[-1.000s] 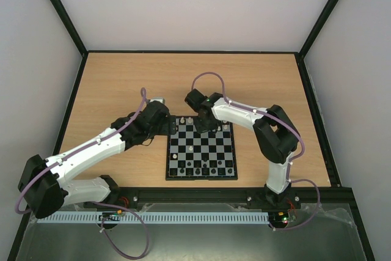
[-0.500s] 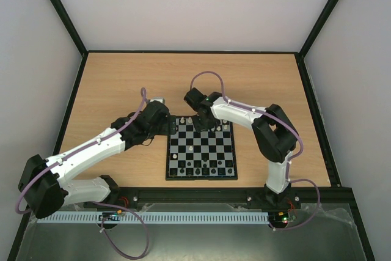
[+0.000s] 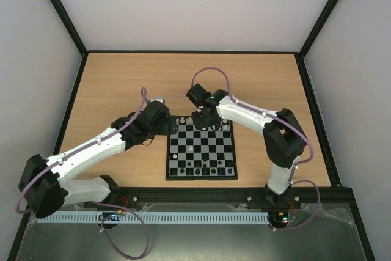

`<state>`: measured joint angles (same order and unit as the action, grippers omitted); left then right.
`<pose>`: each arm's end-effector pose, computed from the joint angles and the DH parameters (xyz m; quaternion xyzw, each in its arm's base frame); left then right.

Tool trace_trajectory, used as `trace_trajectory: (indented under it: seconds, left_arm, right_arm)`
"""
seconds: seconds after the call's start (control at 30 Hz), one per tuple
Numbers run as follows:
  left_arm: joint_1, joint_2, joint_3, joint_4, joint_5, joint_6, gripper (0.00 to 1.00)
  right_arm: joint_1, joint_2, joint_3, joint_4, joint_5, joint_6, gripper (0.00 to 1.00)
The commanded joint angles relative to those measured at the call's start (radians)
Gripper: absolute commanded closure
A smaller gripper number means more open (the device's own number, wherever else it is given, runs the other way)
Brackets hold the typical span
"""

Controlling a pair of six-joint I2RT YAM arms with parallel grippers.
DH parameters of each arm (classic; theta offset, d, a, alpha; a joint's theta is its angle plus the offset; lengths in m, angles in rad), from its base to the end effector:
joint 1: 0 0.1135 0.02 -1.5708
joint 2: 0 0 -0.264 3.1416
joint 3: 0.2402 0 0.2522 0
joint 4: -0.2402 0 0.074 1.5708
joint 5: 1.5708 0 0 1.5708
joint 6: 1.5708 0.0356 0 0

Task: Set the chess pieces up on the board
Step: Place the chess piece on the chessboard, then pick up the chess piece from the chessboard.

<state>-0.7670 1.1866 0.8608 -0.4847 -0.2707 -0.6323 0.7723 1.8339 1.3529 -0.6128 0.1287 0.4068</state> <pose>0.1844 -0.1645 0.2582 0.0120 0.9214 -0.1409 0.3620 0.2781 0.2645 0.2112 -0.1613 0.9563 0.0791 0.2307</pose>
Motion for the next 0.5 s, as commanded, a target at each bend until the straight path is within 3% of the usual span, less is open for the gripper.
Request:
trace_trajectory:
  seconds: [0.0,0.3,0.47]
  left_arm:
    - [0.008,0.023,0.003,0.007,-0.003,0.007,0.01]
    - [0.008,-0.01,0.0,0.005,-0.007,-0.003,0.01]
    - [0.008,-0.047,-0.006,-0.014,-0.033,-0.017,0.01]
  right_arm:
    - [0.003,-0.11,-0.003,-0.071,-0.029,0.003,0.5]
    - [0.104,-0.193,-0.055,-0.084,-0.032,0.028,0.4]
    - [0.205,-0.166,-0.071,-0.069,-0.042,0.047,0.41]
